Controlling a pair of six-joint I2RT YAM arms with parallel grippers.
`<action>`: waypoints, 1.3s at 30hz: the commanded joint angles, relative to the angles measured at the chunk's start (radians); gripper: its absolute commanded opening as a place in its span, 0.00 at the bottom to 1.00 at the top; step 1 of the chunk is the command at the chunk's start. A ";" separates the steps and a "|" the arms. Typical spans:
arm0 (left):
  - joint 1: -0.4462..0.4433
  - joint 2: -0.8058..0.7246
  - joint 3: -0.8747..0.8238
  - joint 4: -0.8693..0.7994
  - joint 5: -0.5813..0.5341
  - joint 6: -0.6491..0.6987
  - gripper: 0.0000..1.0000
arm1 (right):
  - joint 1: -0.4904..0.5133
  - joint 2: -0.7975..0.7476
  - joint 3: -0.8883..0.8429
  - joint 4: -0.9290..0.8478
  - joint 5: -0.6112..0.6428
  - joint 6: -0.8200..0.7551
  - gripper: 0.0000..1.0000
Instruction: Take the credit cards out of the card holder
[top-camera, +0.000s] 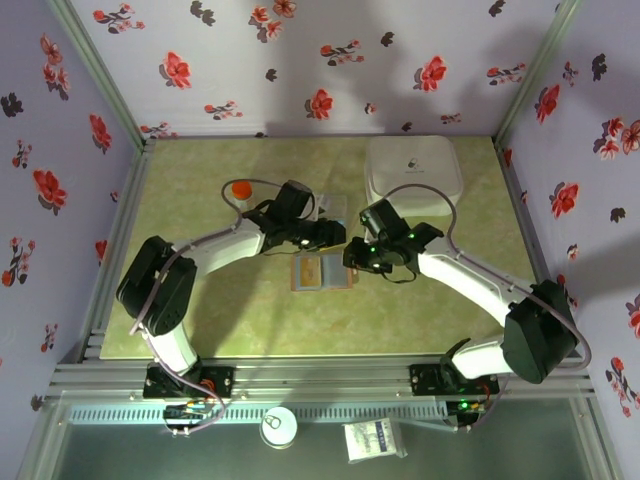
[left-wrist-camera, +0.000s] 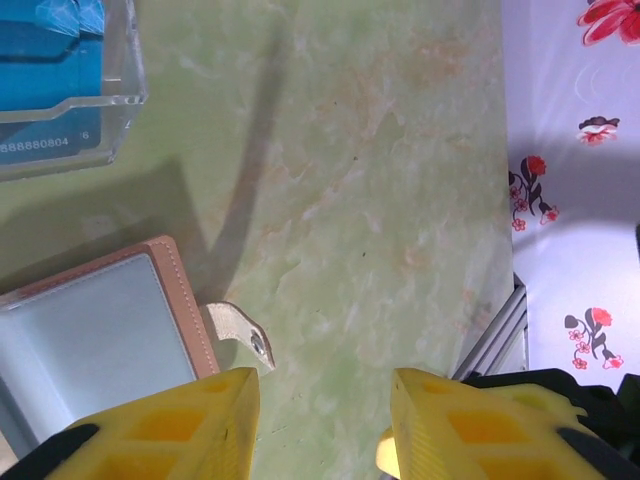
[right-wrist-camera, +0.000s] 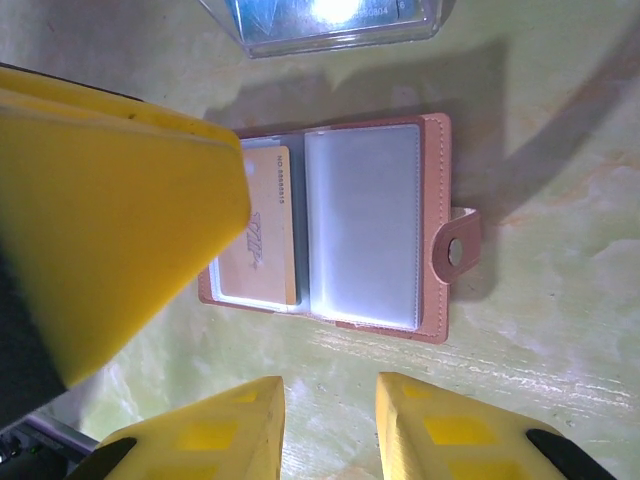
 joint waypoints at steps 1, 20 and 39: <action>0.012 -0.047 -0.036 -0.024 -0.023 0.026 0.39 | 0.018 0.015 0.006 0.010 0.012 0.029 0.30; 0.042 -0.203 -0.248 -0.106 -0.203 -0.029 0.24 | 0.056 0.176 0.026 0.185 0.008 0.073 0.30; 0.108 -0.197 -0.416 -0.039 -0.236 -0.088 0.04 | 0.101 0.384 0.126 0.247 -0.096 0.051 0.30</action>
